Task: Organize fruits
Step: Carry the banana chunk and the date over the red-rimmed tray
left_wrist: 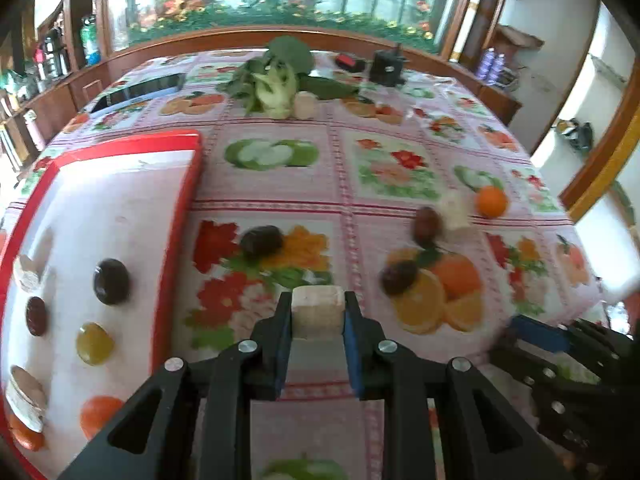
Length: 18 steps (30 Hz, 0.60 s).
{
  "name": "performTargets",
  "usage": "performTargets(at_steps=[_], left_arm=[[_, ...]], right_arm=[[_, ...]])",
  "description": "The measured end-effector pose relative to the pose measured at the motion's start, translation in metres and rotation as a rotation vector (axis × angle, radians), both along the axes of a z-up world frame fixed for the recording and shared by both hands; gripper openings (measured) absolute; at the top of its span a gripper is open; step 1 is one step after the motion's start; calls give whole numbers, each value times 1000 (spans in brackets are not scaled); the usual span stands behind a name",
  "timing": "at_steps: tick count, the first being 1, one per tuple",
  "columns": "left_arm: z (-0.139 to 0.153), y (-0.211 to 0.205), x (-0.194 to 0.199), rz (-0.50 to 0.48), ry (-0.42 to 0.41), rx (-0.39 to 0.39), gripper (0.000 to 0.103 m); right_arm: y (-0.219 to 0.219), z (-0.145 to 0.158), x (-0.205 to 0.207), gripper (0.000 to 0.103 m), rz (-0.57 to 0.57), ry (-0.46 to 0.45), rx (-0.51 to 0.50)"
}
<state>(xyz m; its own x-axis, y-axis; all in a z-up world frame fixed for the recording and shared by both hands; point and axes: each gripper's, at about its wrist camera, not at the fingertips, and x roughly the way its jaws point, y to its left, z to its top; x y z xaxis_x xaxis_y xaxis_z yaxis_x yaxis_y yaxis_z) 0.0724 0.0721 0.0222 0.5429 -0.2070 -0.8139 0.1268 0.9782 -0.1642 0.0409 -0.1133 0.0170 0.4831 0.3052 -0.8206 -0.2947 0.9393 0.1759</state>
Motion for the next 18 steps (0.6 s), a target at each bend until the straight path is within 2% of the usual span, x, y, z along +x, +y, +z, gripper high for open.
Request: performTargets(at_steps=[6,13,18], left_arm=[[0,1,-13,-13,21,-67,26],[-5,-13,-33,-52,30,-34,26],[-4,-21,-44,-80,15,-3,26]], right_arm=[[-3,0,-2,36,-15,-6,6],[-7,1,-6,35,-36,-8,20],[-1,2,-9,35,-31,-8,-21]])
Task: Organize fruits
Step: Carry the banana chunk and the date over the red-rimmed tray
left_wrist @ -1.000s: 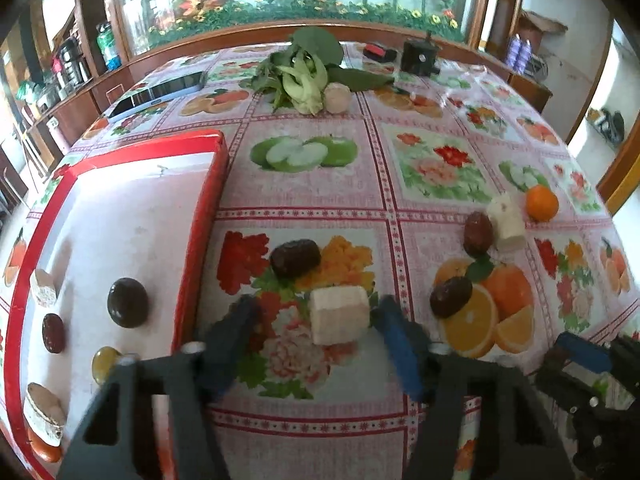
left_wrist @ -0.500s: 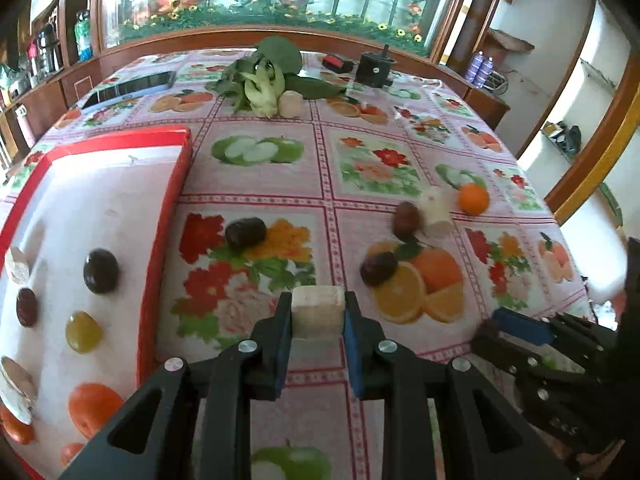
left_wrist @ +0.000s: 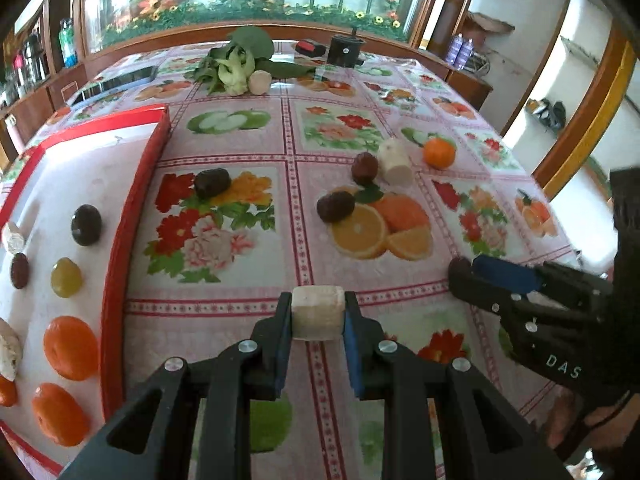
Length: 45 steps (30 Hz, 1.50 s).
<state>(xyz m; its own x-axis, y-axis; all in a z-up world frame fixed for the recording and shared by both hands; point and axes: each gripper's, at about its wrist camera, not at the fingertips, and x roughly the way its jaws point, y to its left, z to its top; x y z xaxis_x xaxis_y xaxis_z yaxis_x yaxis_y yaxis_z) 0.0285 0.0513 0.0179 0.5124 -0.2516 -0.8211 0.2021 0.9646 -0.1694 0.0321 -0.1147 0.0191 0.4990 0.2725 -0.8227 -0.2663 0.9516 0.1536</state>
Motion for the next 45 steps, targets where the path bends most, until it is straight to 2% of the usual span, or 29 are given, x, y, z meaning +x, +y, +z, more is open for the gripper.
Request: performTargets(at_steps=[5,7,8,9,12,16,22,28,35,45], left_arm=[[0,1,-3,-7,7,-15,26],[-1,1,-3,-6,9,-19,26],[-1,2,-3,-5,8,-20,26],[-2,1,-3,-6,5,-17,26],[-2,0,-5,-12,-7,-2,26],[3,4,-9,-11,-9,-32,26],[16,10,-15,-22,-26,-75,26],[30,22,-20,-12,-54,-85,26],[45,61,-19,60,-82,-93,26],[49,142,-2,203,-97,-29,26]], right_arm=[[10,-2,4,35,29,-2,-21],[21,-3,3,34,71,-24,-97],[26,-4,2,27,84,-40,-148],[29,-4,0,24,89,-51,-172],[24,-3,-1,23,66,-34,-142],[21,9,-7,23,47,-49,-112],[30,26,-16,23,57,-79,-135],[53,34,-13,23,91,-93,-144],[94,41,-2,23,157,-102,-130],[172,42,31,23,249,-100,-103]])
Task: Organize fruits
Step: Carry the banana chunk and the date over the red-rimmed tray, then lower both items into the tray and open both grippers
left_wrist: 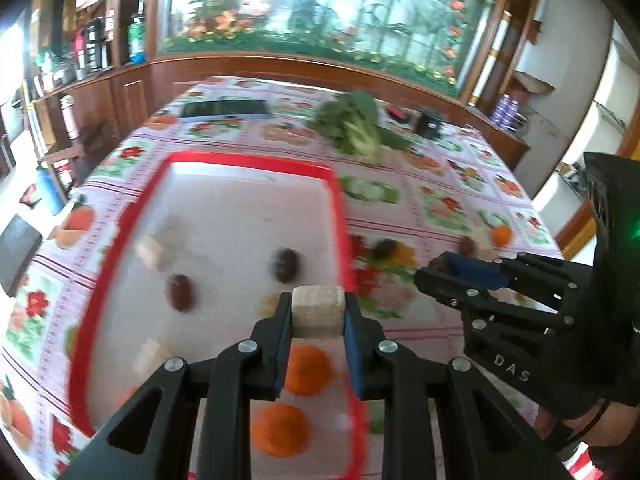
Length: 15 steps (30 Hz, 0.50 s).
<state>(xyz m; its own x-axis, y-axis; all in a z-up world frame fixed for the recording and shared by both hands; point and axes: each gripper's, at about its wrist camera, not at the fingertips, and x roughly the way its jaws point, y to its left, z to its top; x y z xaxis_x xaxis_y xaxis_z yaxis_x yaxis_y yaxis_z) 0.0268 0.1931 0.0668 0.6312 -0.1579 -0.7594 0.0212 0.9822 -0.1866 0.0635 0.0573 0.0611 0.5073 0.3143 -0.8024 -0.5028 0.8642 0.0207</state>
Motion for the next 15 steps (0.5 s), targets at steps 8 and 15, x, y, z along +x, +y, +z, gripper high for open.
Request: performTargets(at_steps=[8,15], left_arm=[[-9,50,36,79,24,55,26],[-29,66,73,109,71,54,26]], right_arm=[[51,-6,37,23,31,-16,5],[77,-24,76,23,25,17,3]])
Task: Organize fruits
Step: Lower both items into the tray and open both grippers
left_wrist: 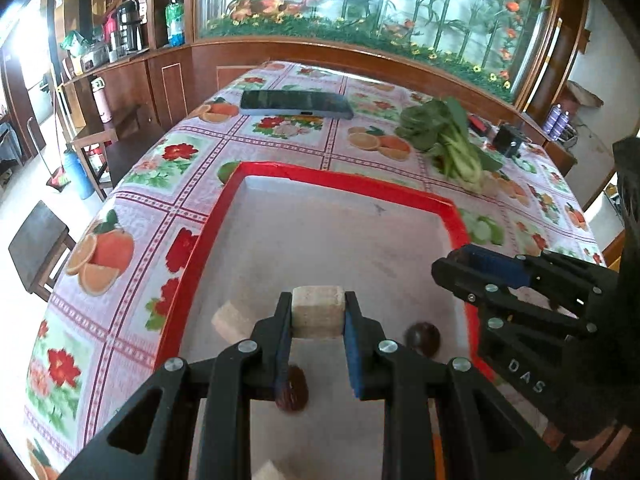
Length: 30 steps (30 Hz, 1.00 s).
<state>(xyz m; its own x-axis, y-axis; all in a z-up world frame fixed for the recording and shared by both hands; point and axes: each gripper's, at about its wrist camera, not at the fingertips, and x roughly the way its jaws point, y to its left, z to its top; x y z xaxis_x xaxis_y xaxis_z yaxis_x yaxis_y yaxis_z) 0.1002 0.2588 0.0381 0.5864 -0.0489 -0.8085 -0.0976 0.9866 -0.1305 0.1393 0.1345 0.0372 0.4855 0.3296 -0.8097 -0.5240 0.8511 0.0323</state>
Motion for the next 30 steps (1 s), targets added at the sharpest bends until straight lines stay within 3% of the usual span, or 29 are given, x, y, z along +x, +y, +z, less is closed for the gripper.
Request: performTargets(at_steps=[17,30], left_arm=[[-22,1,23,10,68,-12,27],[-12,3,11,62,63,37,62]], right_arm=[[15,-25,12,24,46,25,-70],[7,-20,7,29,9,29,-87]])
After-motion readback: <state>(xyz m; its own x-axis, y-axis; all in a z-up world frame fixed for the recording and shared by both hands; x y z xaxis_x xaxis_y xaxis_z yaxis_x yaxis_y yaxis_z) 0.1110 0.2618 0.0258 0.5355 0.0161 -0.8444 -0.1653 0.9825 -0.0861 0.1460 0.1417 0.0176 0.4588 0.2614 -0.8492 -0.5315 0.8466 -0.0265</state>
